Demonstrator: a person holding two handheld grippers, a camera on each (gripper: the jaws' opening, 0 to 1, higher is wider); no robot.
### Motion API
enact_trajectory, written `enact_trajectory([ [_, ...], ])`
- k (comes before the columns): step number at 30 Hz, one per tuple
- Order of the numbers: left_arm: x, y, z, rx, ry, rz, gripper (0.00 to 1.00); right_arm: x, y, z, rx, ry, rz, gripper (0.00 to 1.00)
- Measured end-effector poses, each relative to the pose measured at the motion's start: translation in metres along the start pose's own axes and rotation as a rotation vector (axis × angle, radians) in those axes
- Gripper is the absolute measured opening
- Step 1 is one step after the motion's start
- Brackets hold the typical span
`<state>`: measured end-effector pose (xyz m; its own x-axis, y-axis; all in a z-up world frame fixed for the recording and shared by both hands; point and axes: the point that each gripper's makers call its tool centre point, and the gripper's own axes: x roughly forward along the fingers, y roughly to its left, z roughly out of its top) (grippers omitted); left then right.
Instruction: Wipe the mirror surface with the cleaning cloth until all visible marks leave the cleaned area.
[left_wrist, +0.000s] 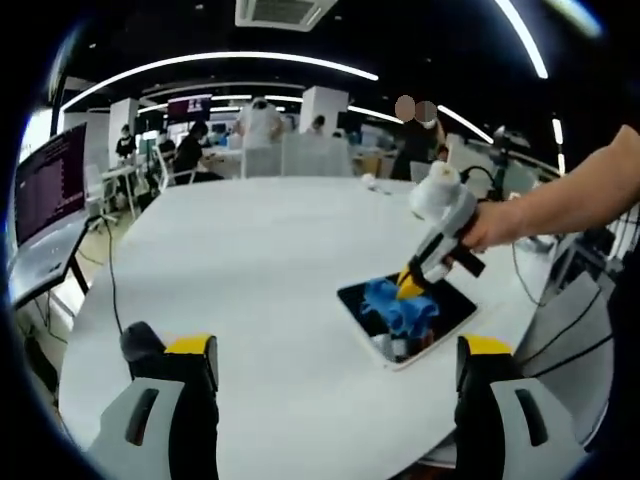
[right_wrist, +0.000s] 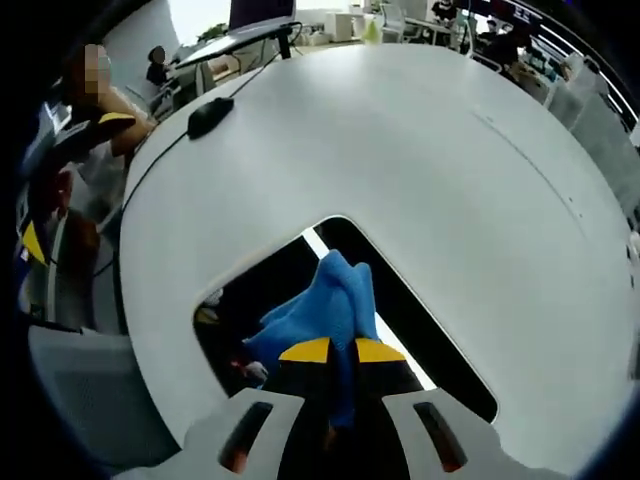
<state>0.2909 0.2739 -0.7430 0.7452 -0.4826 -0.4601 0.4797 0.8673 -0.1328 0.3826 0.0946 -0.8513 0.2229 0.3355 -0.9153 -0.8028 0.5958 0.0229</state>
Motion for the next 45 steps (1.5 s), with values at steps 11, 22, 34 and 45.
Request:
enact_trajectory([
  [11, 0.002, -0.003, -0.002, 0.001, 0.009, -0.023, 1.0, -0.007, -0.011, -0.015, 0.012, 0.006, -0.007, 0.02],
  [22, 0.006, -0.003, -0.002, 0.0, 0.01, -0.032, 1.0, -0.017, -0.028, -0.038, 0.02, 0.02, -0.014, 0.02],
  [34, 0.01, -0.005, -0.002, 0.003, 0.018, -0.036, 0.99, -0.027, -0.042, -0.061, 0.063, 0.031, -0.005, 0.02],
  [45, 0.01, -0.011, -0.006, 0.017, 0.028, -0.04, 0.99, -0.035, -0.057, -0.08, 0.081, 0.043, -0.008, 0.03],
])
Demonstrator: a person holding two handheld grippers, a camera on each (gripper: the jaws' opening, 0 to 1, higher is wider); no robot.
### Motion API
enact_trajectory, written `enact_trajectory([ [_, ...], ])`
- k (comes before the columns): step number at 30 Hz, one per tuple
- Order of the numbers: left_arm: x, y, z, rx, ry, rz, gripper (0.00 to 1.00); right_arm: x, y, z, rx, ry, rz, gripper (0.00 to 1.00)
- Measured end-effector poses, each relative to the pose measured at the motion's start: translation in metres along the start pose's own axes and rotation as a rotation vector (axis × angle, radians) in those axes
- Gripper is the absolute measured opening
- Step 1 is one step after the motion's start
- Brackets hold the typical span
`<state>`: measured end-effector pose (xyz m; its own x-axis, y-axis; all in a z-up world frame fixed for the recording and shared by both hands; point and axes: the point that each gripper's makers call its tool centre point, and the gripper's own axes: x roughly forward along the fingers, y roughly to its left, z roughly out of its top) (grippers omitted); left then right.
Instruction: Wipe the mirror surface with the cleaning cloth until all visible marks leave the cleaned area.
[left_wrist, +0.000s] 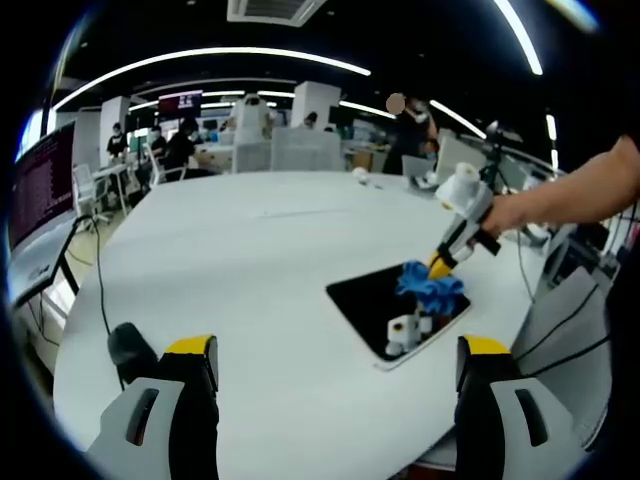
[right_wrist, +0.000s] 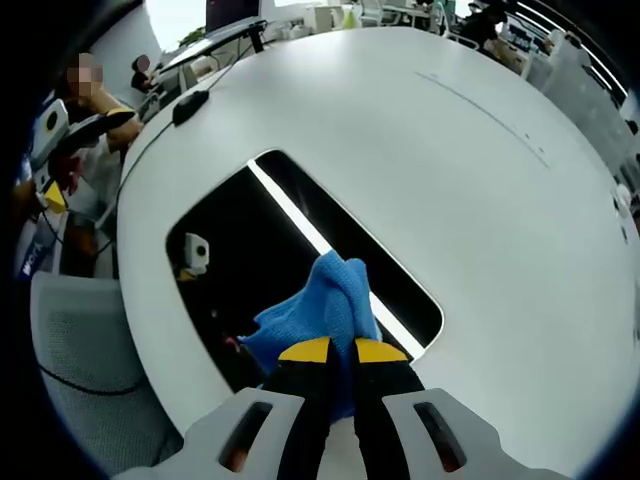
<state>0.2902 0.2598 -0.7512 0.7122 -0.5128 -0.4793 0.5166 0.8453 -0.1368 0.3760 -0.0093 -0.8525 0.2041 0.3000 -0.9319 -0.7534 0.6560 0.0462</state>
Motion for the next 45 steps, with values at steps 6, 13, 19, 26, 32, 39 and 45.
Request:
enact_trajectory([
  [6, 0.0, -0.004, 0.003, 0.001, -0.005, -0.001, 0.99, -0.004, -0.01, -0.009, 0.003, 0.012, -0.015, 0.03],
  [13, 0.002, -0.01, -0.001, 0.01, 0.004, -0.012, 0.99, -0.009, -0.021, -0.02, 0.022, 0.025, -0.036, 0.03],
  [19, 0.002, -0.01, 0.0, 0.014, 0.003, -0.012, 0.99, -0.009, -0.023, -0.022, 0.031, 0.027, -0.041, 0.03],
  [26, 0.002, -0.009, 0.002, 0.015, 0.001, -0.008, 0.99, -0.009, -0.023, -0.021, 0.027, 0.03, -0.051, 0.03],
  [32, 0.001, -0.009, 0.002, 0.016, 0.001, -0.006, 0.99, -0.009, -0.024, -0.021, 0.028, 0.029, -0.051, 0.03],
  [39, 0.0, -0.01, 0.0, 0.02, 0.005, -0.001, 0.99, -0.008, -0.024, -0.021, 0.027, 0.023, -0.057, 0.03],
  [45, -0.001, -0.01, 0.0, 0.019, 0.003, 0.006, 0.99, -0.008, -0.022, -0.022, 0.008, 0.015, -0.073, 0.03],
])
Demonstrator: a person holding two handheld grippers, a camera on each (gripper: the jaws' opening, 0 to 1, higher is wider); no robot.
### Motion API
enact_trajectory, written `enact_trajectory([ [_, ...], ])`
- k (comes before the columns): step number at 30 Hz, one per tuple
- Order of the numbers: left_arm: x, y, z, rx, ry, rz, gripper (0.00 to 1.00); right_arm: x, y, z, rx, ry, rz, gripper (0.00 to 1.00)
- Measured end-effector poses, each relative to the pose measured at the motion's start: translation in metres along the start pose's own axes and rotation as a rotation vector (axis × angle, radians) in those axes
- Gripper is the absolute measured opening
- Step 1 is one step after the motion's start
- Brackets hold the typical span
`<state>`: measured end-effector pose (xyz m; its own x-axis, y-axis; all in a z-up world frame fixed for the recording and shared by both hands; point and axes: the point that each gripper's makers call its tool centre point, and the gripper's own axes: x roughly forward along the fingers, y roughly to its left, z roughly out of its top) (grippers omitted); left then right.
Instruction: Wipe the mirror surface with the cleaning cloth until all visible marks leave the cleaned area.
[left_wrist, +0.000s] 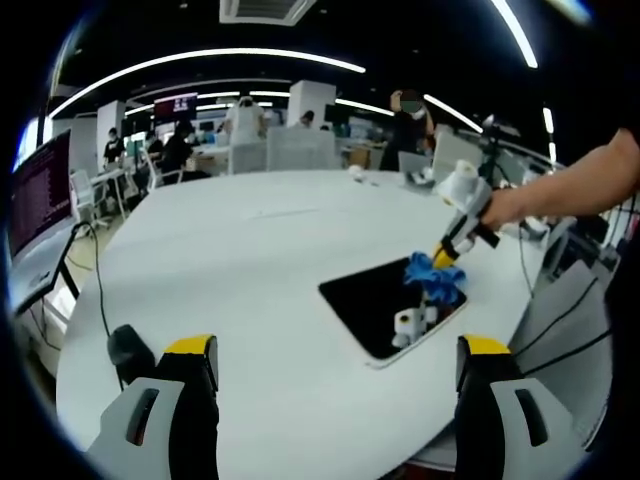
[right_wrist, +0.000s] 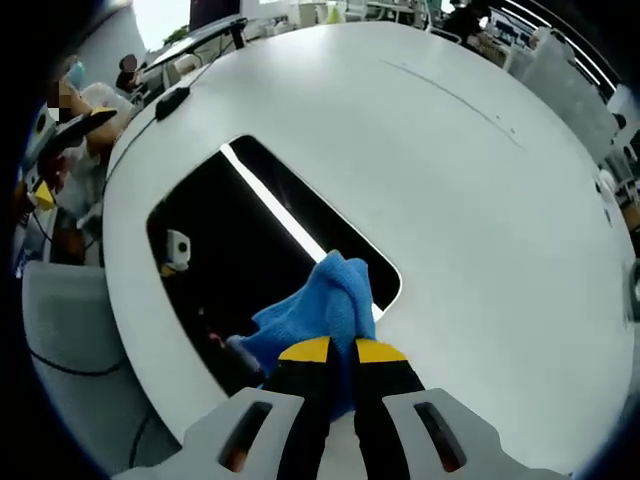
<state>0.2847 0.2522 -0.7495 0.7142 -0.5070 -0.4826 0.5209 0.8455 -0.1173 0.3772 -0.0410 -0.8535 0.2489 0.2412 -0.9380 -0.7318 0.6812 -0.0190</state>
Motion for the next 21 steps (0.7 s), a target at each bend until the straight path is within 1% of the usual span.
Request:
enact_trajectory([
  [8, 0.0005, -0.0028, -0.0014, -0.006, -0.002, -0.002, 0.99, -0.0002, 0.0022, 0.0002, -0.034, 0.0, -0.028, 0.03],
  [13, 0.001, -0.0035, -0.0045, -0.007, 0.004, -0.004, 0.99, -0.0006, 0.0034, -0.0005, -0.041, 0.001, -0.036, 0.03],
  [21, 0.0017, -0.0027, -0.0028, -0.008, -0.003, -0.006, 0.99, -0.0022, 0.0093, -0.0037, -0.043, 0.012, -0.04, 0.03],
])
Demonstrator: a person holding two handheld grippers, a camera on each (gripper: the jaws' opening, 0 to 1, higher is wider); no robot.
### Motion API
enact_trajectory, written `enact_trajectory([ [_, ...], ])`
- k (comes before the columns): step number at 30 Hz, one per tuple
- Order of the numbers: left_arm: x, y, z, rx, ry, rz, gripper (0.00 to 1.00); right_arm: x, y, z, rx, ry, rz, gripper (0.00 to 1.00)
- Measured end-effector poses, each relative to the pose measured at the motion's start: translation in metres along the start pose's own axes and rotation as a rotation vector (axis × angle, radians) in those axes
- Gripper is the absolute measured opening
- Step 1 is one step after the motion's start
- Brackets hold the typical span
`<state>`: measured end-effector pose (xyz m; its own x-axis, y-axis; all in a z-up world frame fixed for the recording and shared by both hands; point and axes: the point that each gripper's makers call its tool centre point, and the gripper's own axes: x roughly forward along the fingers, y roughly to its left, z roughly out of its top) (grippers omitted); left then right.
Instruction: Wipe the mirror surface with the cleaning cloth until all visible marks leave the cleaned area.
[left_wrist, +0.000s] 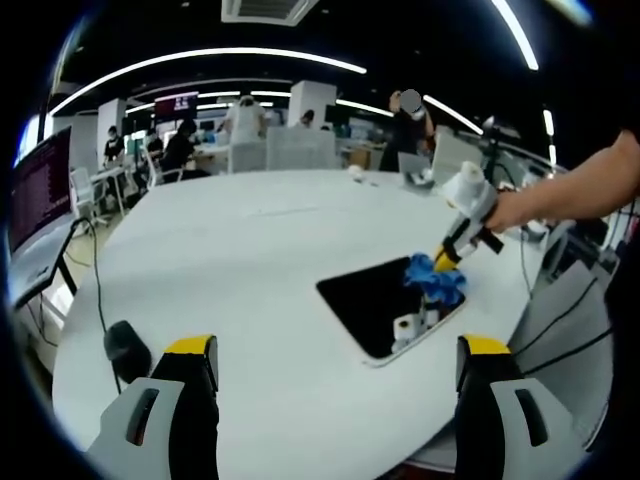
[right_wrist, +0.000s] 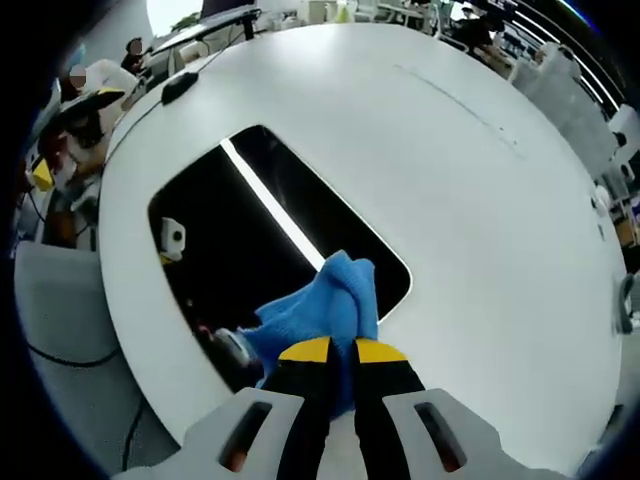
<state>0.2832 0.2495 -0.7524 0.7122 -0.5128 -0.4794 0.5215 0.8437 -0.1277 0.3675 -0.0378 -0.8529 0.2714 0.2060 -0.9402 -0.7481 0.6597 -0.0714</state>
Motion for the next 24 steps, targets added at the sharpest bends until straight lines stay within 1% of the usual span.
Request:
enact_trajectory([
  [6, 0.001, 0.001, -0.001, 0.005, 0.003, -0.005, 0.99, -0.002, 0.005, -0.005, 0.016, -0.009, -0.004, 0.03],
  [18, 0.001, 0.0, -0.001, 0.002, -0.001, -0.01, 0.99, -0.006, 0.017, -0.013, 0.022, -0.002, -0.001, 0.03],
  [24, 0.0, 0.001, -0.003, 0.005, 0.004, -0.009, 0.99, -0.009, 0.024, -0.019, 0.034, -0.013, 0.0, 0.03],
])
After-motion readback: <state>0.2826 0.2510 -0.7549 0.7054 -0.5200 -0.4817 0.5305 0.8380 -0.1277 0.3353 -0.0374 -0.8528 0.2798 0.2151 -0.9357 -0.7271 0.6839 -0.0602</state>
